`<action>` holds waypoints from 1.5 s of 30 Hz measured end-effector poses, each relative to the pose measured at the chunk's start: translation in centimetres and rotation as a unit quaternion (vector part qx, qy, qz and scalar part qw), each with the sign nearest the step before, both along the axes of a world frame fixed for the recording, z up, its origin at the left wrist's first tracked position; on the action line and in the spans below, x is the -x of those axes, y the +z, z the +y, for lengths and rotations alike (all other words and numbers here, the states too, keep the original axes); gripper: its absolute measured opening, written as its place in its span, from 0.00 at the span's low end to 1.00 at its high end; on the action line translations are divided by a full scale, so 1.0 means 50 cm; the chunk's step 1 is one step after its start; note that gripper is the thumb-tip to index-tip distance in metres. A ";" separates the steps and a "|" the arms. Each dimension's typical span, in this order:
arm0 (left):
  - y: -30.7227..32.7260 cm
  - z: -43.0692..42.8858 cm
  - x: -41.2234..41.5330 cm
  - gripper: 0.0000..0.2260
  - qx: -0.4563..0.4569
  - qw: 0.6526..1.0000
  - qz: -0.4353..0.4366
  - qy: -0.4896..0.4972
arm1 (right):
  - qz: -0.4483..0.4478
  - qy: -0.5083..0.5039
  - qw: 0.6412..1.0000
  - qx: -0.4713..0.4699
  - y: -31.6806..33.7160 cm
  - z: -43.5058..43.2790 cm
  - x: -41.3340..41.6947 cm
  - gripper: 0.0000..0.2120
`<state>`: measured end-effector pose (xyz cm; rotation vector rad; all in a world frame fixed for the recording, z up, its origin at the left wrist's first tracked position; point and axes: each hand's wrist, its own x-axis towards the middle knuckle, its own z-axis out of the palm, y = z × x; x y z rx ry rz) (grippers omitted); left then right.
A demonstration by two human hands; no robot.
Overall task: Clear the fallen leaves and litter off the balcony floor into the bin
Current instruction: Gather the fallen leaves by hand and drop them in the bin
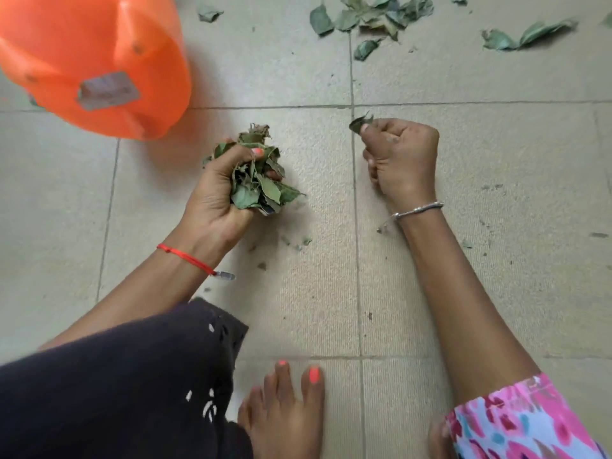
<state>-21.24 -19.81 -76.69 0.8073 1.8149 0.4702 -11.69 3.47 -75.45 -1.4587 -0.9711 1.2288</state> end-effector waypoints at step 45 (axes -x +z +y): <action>1.382 0.835 -0.303 0.13 0.000 0.860 -0.452 0.238 | 0.207 -0.243 0.946 0.062 1.375 0.316 -0.333 0.16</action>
